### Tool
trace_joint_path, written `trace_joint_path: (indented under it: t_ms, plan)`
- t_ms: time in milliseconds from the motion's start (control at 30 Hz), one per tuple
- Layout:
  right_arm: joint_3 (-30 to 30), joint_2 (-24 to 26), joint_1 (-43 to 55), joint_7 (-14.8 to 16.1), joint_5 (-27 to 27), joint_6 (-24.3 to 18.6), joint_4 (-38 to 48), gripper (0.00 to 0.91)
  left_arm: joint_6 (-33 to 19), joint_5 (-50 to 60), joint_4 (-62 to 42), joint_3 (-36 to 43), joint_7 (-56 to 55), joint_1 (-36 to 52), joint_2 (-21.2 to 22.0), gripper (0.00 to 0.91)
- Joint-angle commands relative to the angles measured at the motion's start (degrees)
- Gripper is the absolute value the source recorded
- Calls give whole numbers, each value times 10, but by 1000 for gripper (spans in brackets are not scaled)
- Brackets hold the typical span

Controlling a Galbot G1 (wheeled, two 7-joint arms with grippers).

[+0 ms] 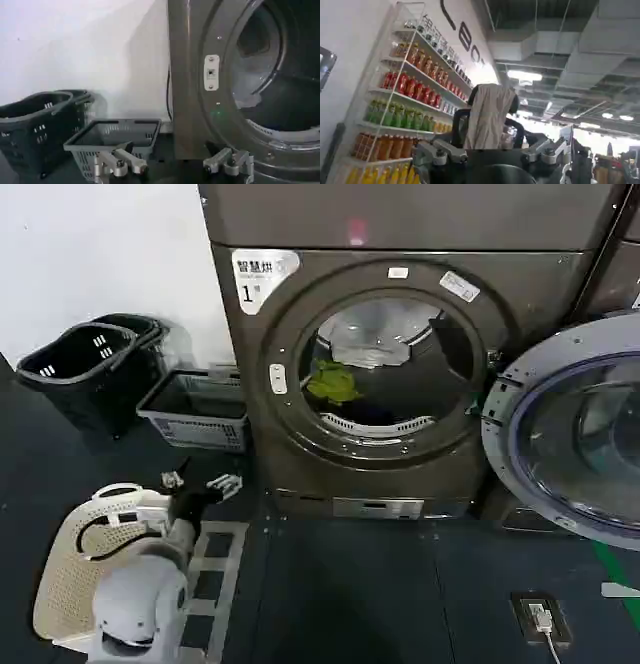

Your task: Grasp the clothes from the dryer.

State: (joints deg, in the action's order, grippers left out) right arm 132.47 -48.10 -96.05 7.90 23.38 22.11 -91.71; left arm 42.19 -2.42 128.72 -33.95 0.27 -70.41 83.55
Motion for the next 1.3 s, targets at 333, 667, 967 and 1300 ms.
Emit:
trace_joint_path:
  t_ms: [333,667,967,1300]
  plan:
    - [-13,-3,1,-16,13,-46,16,907,28,0,0,2,0,-3,1,907]
    - [-11,-1,1,-19,20,-40,19,907,28,1,-1,4,0,-8,4,907]
    - [-9,-3,1,-21,33,-39,19,907,28,4,-4,9,0,-6,6,907]
    - [-10,-1,4,-26,37,-37,22,907,28,4,-5,11,1,-6,6,907]
